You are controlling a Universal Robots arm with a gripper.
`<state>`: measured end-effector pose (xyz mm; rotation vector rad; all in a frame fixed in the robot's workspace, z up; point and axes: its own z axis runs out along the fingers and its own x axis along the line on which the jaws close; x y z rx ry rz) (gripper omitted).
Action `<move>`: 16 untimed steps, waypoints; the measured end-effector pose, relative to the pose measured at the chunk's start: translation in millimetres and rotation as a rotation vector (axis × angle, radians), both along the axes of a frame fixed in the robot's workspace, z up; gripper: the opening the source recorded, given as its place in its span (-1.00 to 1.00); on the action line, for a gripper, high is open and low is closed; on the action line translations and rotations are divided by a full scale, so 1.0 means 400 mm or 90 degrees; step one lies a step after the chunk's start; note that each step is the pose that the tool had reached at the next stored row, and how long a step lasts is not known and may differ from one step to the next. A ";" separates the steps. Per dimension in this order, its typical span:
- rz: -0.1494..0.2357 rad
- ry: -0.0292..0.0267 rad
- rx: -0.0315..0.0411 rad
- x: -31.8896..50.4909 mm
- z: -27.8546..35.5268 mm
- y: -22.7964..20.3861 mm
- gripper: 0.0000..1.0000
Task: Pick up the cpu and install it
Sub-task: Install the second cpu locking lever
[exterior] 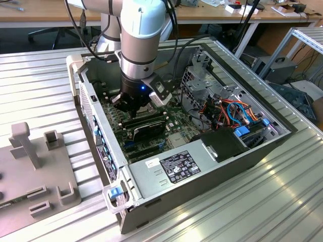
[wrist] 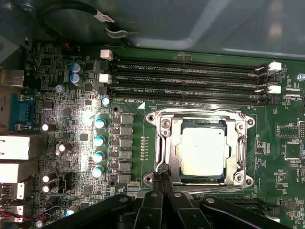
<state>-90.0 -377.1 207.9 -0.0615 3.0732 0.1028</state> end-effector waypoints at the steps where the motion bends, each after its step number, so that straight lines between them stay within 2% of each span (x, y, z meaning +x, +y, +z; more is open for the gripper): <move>1: 0.000 -0.0001 0.0003 0.000 0.000 0.000 -0.79; 16: 0.000 -0.0028 0.0057 -0.010 -0.009 0.001 -0.79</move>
